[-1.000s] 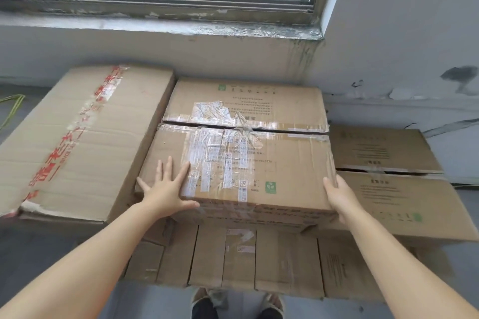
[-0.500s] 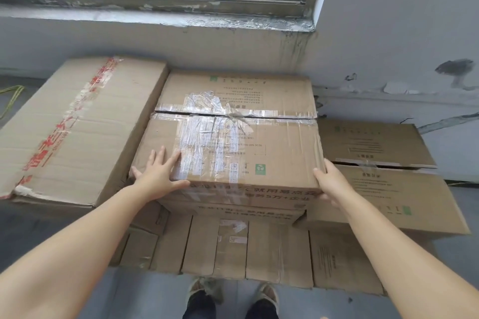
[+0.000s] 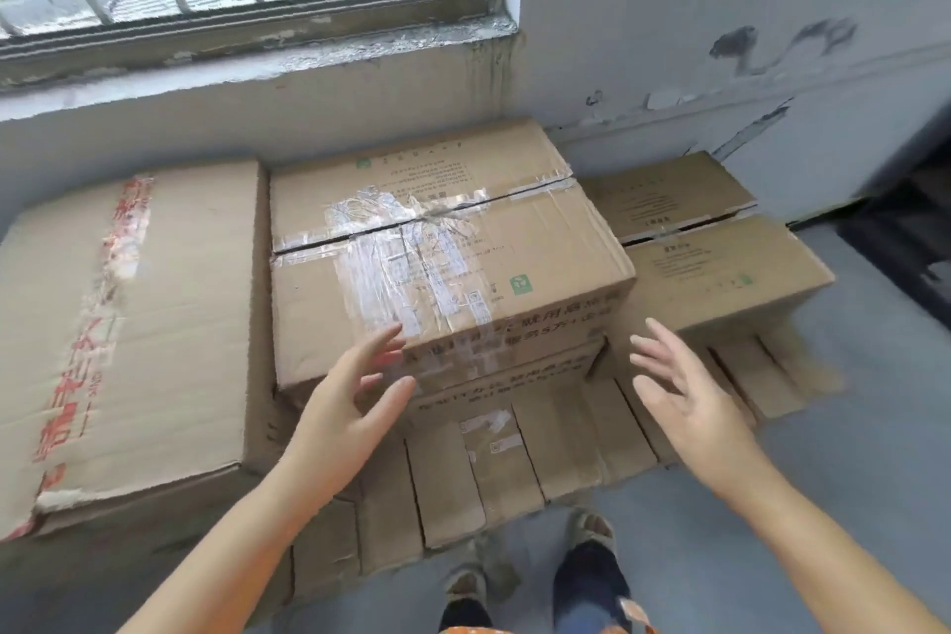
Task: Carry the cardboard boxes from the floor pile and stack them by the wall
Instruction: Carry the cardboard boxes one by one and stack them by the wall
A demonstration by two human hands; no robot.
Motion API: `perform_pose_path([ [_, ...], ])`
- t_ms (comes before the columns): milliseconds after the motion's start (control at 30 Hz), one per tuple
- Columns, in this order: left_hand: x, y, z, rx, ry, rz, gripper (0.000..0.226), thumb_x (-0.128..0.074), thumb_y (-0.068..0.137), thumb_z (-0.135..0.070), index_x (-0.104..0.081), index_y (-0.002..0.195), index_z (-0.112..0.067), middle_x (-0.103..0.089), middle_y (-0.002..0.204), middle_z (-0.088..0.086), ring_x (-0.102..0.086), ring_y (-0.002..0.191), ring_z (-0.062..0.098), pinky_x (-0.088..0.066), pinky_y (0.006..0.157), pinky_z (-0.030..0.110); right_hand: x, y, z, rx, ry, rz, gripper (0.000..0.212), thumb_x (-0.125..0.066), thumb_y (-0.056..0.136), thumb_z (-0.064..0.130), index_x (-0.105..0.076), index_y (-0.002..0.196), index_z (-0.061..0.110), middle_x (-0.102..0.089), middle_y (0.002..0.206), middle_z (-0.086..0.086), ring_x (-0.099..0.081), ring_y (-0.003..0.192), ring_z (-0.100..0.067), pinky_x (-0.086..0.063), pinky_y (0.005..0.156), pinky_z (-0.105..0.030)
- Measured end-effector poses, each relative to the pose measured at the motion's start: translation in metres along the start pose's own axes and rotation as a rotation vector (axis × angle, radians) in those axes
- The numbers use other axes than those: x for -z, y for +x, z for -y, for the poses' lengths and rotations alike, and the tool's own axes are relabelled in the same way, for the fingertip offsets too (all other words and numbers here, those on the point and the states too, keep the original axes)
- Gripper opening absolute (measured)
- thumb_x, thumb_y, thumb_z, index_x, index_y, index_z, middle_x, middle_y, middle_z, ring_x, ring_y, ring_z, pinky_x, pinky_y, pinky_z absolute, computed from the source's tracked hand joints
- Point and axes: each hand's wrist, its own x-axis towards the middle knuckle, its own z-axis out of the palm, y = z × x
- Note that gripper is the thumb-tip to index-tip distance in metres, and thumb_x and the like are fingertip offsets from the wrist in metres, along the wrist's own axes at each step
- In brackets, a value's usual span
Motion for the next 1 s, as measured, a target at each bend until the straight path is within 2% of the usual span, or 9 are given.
perform_pose_path([
  [133,0.005,-0.038,0.005,0.016,-0.077,0.059,0.044,-0.056,0.091,-0.009,-0.051,0.122,-0.04,-0.065,0.113,-0.009,-0.06,0.105,-0.002,-0.045,0.084,0.008,-0.016,-0.093,-0.006,-0.068,0.177,-0.254,0.05,-0.051,0.093,0.019,-0.038,0.131,0.049,-0.055,0.131,0.02,-0.053,0.121,0.001,-0.048,0.091,-0.016],
  [267,-0.007,-0.068,0.005,0.027,-0.111,0.201,0.039,-0.055,0.089,-0.012,-0.055,0.12,-0.035,-0.068,0.111,-0.001,-0.063,0.101,0.001,-0.049,0.081,0.011,-0.041,-0.185,-0.008,-0.173,0.275,-0.543,0.052,-0.052,0.08,0.035,-0.043,0.131,0.042,-0.061,0.123,0.021,-0.059,0.115,-0.003,-0.05,0.093,-0.026],
  [367,-0.03,-0.082,-0.003,-0.018,-0.099,0.355,0.043,-0.055,0.089,0.001,-0.057,0.118,-0.031,-0.068,0.11,0.001,-0.063,0.1,0.001,-0.049,0.08,0.01,-0.06,-0.24,-0.015,-0.251,0.319,-0.776,0.049,-0.052,0.078,0.028,-0.047,0.126,0.039,-0.062,0.125,0.007,-0.063,0.108,-0.004,-0.05,0.09,-0.032],
  [433,-0.049,-0.09,-0.015,-0.069,-0.081,0.466,0.044,-0.056,0.089,0.002,-0.058,0.118,-0.032,-0.068,0.11,-0.002,-0.063,0.101,0.001,-0.048,0.081,0.009,-0.067,-0.272,-0.018,-0.288,0.337,-0.895,0.048,-0.052,0.078,0.024,-0.048,0.124,0.037,-0.062,0.124,0.001,-0.065,0.104,-0.003,-0.05,0.09,-0.034],
  [600,-0.111,-0.121,-0.054,-0.207,-0.062,0.685,0.043,-0.055,0.089,0.001,-0.057,0.118,-0.03,-0.068,0.11,-0.001,-0.062,0.1,-0.003,-0.045,0.083,0.006,-0.059,-0.352,-0.024,-0.327,0.355,-1.145,0.05,-0.053,0.077,0.023,-0.047,0.125,0.033,-0.062,0.122,0.003,-0.064,0.105,-0.004,-0.052,0.087,-0.022],
  [767,-0.186,-0.195,-0.095,-0.292,-0.088,0.873,0.042,-0.053,0.089,0.004,-0.056,0.114,-0.028,-0.068,0.108,0.001,-0.063,0.098,0.0,-0.046,0.082,0.005,-0.044,-0.463,-0.035,-0.373,0.349,-1.376,0.049,-0.053,0.078,0.025,-0.048,0.126,0.033,-0.063,0.121,0.005,-0.065,0.107,-0.008,-0.052,0.091,-0.029],
  [867,-0.234,-0.26,-0.117,-0.321,-0.093,0.975,0.039,-0.053,0.088,0.006,-0.057,0.114,-0.023,-0.068,0.107,0.006,-0.065,0.094,0.0,-0.047,0.081,0.006,-0.037,-0.542,-0.044,-0.445,0.328,-1.479,0.048,-0.053,0.078,0.023,-0.049,0.125,0.031,-0.064,0.12,0.003,-0.066,0.104,-0.007,-0.052,0.089,-0.028],
  [1000,-0.297,-0.351,-0.15,-0.353,-0.141,1.105,0.036,-0.053,0.088,0.0,-0.058,0.112,-0.027,-0.069,0.106,0.004,-0.066,0.094,0.003,-0.051,0.084,0.017,-0.024,-0.644,-0.056,-0.537,0.34,-1.615,0.046,-0.052,0.079,0.028,-0.049,0.124,0.035,-0.064,0.12,0.005,-0.065,0.103,-0.004,-0.053,0.088,-0.028],
])
